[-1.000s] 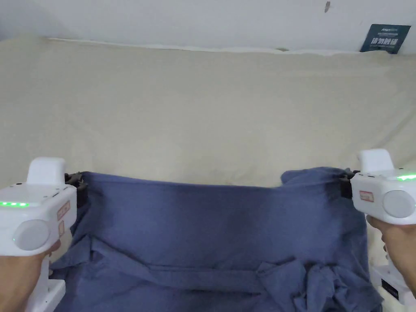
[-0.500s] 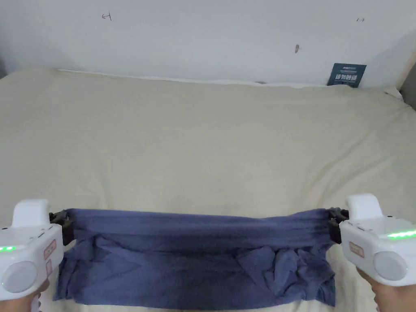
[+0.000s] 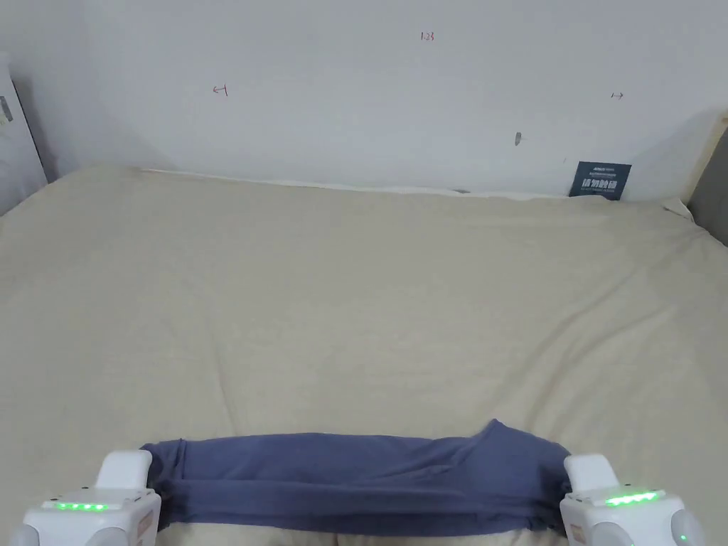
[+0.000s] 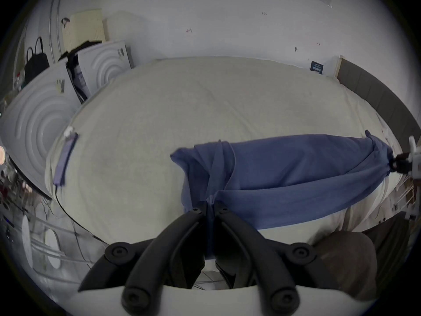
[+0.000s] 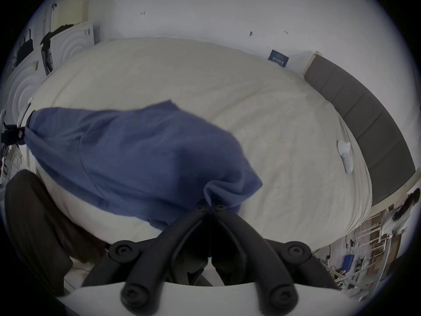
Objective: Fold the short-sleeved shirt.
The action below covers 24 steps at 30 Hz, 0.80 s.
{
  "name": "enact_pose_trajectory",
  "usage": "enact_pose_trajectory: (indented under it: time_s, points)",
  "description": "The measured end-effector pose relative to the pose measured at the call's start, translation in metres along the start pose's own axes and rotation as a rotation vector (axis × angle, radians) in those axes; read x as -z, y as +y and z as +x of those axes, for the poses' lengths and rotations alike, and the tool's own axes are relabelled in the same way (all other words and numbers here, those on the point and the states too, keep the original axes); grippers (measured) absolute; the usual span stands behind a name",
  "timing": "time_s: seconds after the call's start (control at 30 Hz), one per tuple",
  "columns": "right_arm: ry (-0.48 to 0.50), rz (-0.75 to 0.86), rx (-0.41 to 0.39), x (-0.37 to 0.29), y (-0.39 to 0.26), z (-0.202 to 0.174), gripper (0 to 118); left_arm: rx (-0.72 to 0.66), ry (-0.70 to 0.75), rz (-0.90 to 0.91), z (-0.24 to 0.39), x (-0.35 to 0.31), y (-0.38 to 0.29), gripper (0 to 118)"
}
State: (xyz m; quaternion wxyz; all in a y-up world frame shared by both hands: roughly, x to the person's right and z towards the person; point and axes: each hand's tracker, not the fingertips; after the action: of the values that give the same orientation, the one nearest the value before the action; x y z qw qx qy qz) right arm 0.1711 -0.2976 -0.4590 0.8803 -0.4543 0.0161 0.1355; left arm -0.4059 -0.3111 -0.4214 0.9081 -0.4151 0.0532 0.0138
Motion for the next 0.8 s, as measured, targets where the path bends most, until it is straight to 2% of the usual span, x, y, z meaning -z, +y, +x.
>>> enact_pose_trajectory:
  time_s: [0.03, 0.07, 0.1, 0.13, 0.17, 0.23, 0.3, 0.47, 0.53, 0.63, 0.7, 0.73, 0.77, 0.8]
  points:
    - [0.01, -0.027, -0.028, 0.001, 0.0, -0.003, 8, -0.041, -0.019, -0.006, -0.003, 0.001, -0.002, 13]
    - [-0.009, -0.027, -0.048, 0.0, 0.0, -0.005, 28, -0.077, -0.02, 0.006, -0.006, -0.001, -0.004, 47]
    - [-0.033, -0.014, -0.06, -0.004, 0.001, -0.007, 54, -0.092, -0.011, 0.008, -0.008, -0.003, -0.003, 88]
    - [-0.061, -0.002, -0.073, -0.01, 0.001, -0.008, 79, -0.105, -0.007, 0.004, -0.011, -0.005, 0.0, 116]
    - [-0.076, 0.029, -0.052, -0.02, 0.003, -0.007, 91, -0.127, -0.007, 0.002, -0.014, -0.008, 0.002, 118]
    - [-0.068, 0.153, -0.001, -0.049, 0.008, -0.006, 91, -0.154, -0.032, 0.097, -0.015, -0.028, 0.008, 118]
    - [-0.073, 0.269, 0.053, -0.084, 0.016, -0.009, 91, -0.15, 0.003, 0.141, -0.01, -0.052, 0.02, 118]
    - [0.017, 0.614, 0.138, -0.185, 0.046, -0.035, 98, -0.082, 0.049, 0.48, 0.031, -0.146, 0.05, 118]
    - [0.044, 0.714, 0.149, -0.214, 0.058, -0.052, 98, -0.055, 0.056, 0.604, 0.055, -0.177, 0.053, 118]
    - [0.013, 0.736, 0.14, -0.235, 0.069, -0.08, 98, -0.006, 0.057, 0.681, 0.095, -0.203, 0.05, 116]
    - [0.014, 0.766, 0.132, -0.237, 0.069, -0.1, 98, 0.023, 0.043, 0.698, 0.117, -0.209, 0.044, 109]
    - [0.03, 0.766, 0.134, -0.237, 0.068, -0.107, 97, 0.05, 0.042, 0.725, 0.128, -0.212, 0.04, 97]
    - [0.044, 0.758, 0.145, -0.236, 0.066, -0.114, 87, 0.071, 0.043, 0.748, 0.137, -0.209, 0.035, 59]
    - [0.061, 0.749, 0.168, -0.232, 0.064, -0.119, 68, 0.081, 0.066, 0.747, 0.145, -0.21, 0.031, 18]
